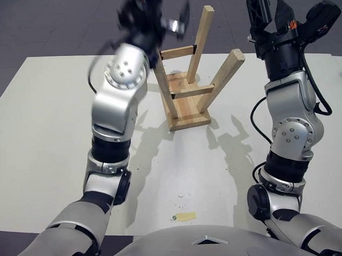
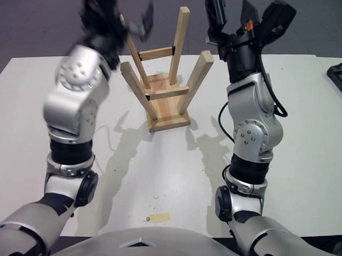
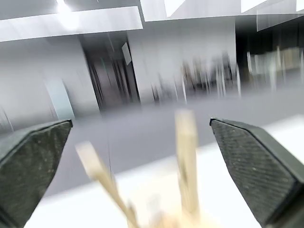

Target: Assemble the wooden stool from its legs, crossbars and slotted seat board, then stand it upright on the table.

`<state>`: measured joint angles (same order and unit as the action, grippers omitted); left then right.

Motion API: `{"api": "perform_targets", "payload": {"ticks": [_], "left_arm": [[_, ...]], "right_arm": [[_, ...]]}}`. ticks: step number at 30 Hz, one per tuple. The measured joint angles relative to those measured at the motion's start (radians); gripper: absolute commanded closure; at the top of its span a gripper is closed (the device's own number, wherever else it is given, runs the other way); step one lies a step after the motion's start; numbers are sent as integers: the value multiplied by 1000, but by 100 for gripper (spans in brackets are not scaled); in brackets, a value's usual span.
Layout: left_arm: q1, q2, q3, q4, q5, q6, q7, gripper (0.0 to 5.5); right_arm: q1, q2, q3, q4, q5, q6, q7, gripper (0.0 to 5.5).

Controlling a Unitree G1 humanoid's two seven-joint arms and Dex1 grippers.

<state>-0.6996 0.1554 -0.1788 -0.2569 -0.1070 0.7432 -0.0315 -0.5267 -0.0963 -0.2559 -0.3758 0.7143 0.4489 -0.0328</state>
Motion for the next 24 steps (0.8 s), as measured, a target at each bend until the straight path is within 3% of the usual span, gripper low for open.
{"api": "perform_targets", "payload": {"ticks": [4, 11, 16, 20, 22, 24], "left_arm": [[25, 13, 6, 5, 6, -64, -28, 10], [2, -78, 50, 165, 23, -342, -12, 10], [-25, -98, 103, 106, 53, -441, 40, 10], [-59, -86, 214, -30, 65, -447, 104, 10], [-65, -49, 304, -77, 65, -429, 138, 10], [-61, -4, 384, -85, 65, -399, 156, 10]], "right_arm": [[-7, -5, -4, -1, 24, 8, 9, 12], [9, -7, 1, -3, 30, 6, 36, 12], [25, 1, 5, -2, 33, -4, 51, 12], [34, -33, -43, 52, 38, 3, 55, 12], [28, -74, -124, 177, 27, 9, 2, 12], [27, -124, -134, 311, -45, 0, 2, 12]]}}
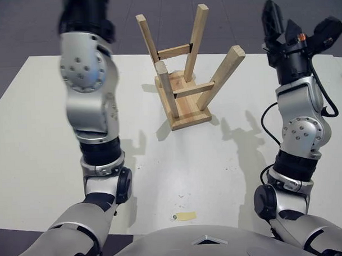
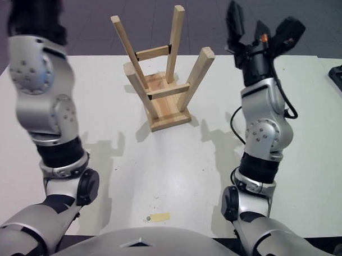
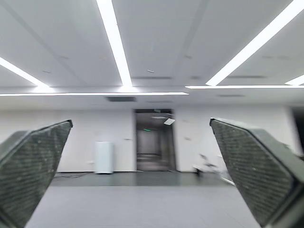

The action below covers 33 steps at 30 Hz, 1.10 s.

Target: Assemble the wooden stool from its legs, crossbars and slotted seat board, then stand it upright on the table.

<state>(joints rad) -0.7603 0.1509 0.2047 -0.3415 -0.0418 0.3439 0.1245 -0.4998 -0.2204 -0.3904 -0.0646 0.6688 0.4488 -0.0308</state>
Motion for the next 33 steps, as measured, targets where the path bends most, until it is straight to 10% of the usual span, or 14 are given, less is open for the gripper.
{"api": "perform_targets", "payload": {"ticks": [11, 22, 33], "left_arm": [[246, 175, 160, -84, -126, 152, -185, 10], [243, 285, 222, -111, -252, 222, -264, 10], [244, 262, 256, -176, -365, 241, -227, 10]], "right_arm": [[-105, -54, 377, 660, -395, -279, 491, 12], [176, -88, 555, -56, -208, -111, 860, 12], [151, -132, 282, -110, 56, 10, 841, 78]]}}
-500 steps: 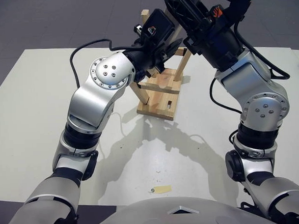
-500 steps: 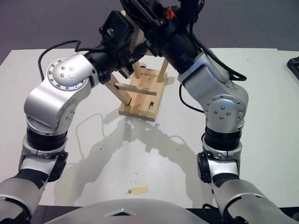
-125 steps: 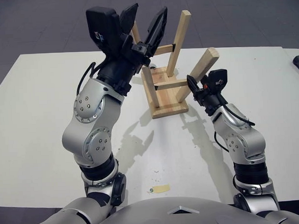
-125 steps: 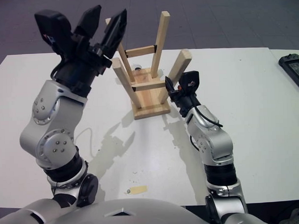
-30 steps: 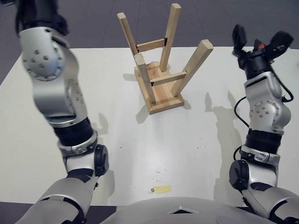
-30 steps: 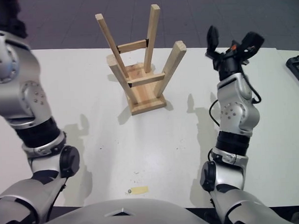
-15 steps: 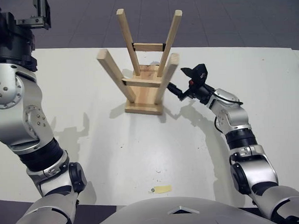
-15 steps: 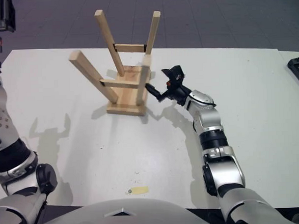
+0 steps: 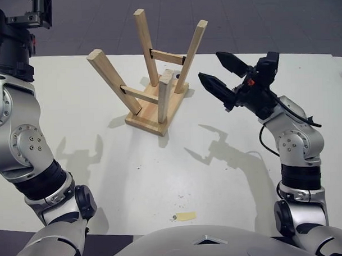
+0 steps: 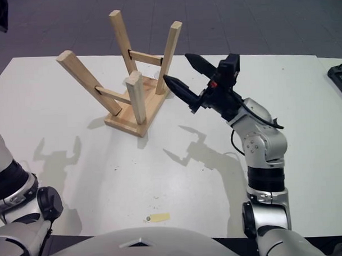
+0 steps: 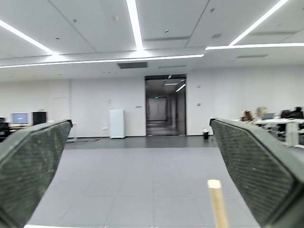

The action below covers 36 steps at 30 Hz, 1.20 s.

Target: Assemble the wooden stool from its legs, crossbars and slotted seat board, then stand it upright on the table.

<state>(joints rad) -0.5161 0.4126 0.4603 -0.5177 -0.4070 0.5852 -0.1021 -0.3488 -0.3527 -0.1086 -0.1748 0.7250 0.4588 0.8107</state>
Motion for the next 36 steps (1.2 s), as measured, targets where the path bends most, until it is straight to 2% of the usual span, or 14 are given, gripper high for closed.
{"api": "perform_targets", "payload": {"ticks": [2, 3, 10, 13, 17, 24, 29, 36], "left_arm": [[0, 1, -6, -9, -16, 0, -10, 10], [0, 2, -11, -10, -25, 0, -15, 10], [0, 5, -57, -22, -72, -1, -58, 10], [0, 2, -71, -21, -79, -2, -58, 10], [0, -3, -91, -8, -79, -10, -54, 10], [-4, -5, -98, 11, -78, -25, -37, 10], [-9, -1, -99, 28, -67, -32, -29, 10], [-9, 0, -106, 30, -48, -37, -16, 10]], "right_arm": [[9, -5, 39, 25, 4, 9, 61, 112], [13, -5, 56, 40, -1, 8, 83, 112], [1, 36, 164, 154, -102, -31, 126, 13], [-20, 104, 213, 198, -136, -53, 121, 13], [-43, 157, 239, 229, -158, -67, 88, 69], [-74, 257, 281, 285, -266, -78, -56, 198], [-68, 285, 301, 260, -308, -38, -153, 276], [-46, 307, 308, 165, -343, 17, -269, 299]]}}
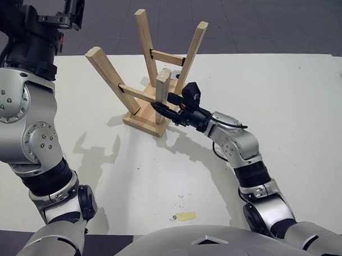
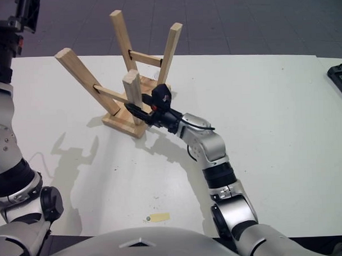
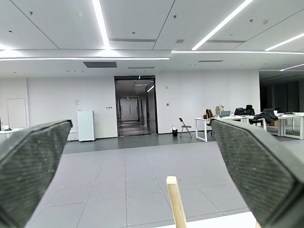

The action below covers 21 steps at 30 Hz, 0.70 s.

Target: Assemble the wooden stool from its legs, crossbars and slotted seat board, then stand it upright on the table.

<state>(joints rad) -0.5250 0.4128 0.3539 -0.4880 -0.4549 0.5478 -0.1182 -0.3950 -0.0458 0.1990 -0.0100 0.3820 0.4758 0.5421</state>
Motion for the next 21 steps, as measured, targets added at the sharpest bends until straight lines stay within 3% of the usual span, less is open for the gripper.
{"api": "perform_targets", "payload": {"ticks": [10, 17, 21], "left_arm": [[0, 0, -22, -2, 40, -6, 20, 10], [1, 0, -23, -20, 51, -5, 29, 10], [1, 0, -20, -19, 54, -6, 39, 10]], "right_arm": [[74, 13, 26, -158, -40, 108, -138, 303], [45, -128, 146, -206, -71, 134, 5, 329], [13, -116, 196, -175, -20, 203, 93, 246]]}}
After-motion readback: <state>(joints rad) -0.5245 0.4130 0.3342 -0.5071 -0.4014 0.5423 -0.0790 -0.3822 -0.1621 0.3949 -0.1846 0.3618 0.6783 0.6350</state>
